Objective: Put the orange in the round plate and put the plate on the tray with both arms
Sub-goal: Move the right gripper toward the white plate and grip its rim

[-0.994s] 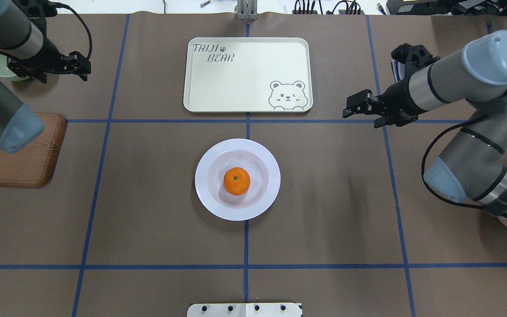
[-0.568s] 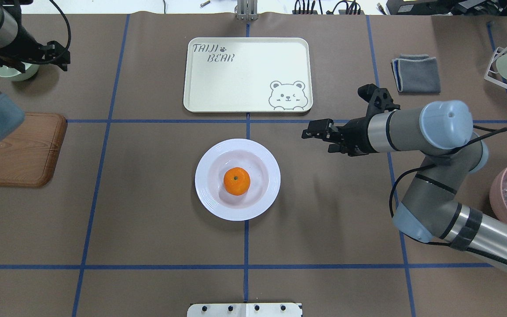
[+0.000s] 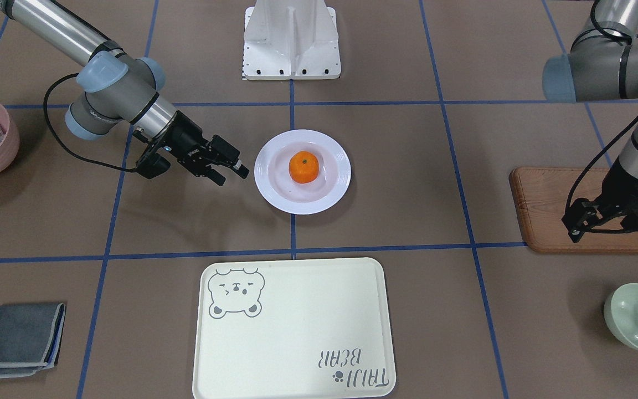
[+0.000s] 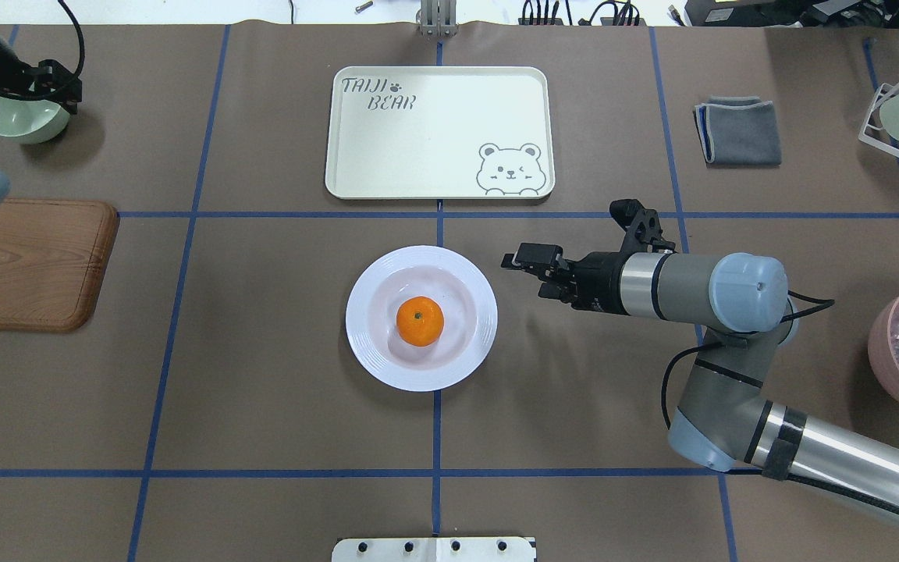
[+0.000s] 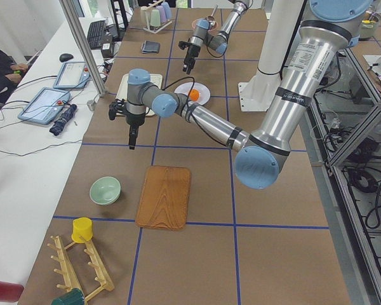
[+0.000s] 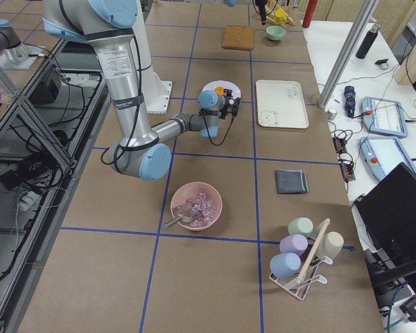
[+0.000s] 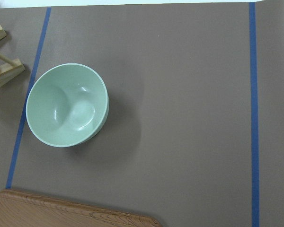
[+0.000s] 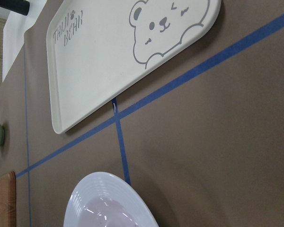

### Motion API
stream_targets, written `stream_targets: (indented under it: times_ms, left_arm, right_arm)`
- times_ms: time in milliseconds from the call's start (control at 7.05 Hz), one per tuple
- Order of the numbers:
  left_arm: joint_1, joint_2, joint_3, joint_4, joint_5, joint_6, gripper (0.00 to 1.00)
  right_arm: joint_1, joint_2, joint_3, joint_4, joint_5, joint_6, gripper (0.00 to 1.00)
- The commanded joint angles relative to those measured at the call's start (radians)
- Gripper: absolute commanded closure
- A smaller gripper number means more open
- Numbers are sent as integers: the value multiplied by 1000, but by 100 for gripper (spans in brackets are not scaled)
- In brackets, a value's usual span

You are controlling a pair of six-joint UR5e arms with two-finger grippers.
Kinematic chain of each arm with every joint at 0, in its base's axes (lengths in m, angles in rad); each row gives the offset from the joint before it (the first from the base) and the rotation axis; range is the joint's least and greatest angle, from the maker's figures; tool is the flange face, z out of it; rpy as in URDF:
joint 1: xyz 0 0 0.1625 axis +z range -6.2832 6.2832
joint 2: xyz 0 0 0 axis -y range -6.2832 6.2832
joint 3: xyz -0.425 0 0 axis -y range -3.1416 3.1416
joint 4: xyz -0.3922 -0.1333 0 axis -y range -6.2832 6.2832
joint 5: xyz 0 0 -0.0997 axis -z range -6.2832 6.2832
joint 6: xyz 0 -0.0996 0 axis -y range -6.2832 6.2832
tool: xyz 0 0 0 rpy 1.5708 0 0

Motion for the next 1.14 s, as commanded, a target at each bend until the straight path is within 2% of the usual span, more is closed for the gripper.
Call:
stream_targets:
  times_ms: [0,142,852,994]
  left_arm:
    - [-2,-1,7,0,0,2,1]
    - [0,-1,12,0,0,2,1]
    - [3,-1,35,-3,-1,0,1]
    - [3,-1,36,-3,0,2,1]
  right_arm:
    - [-46,11,-11,21,-45,34,0]
    - [-69,11,-13,24,-82,36,0]
    - [-106,51,-48,26,-130,45,0]
    - [-126,52,-56,26,-166,43,0]
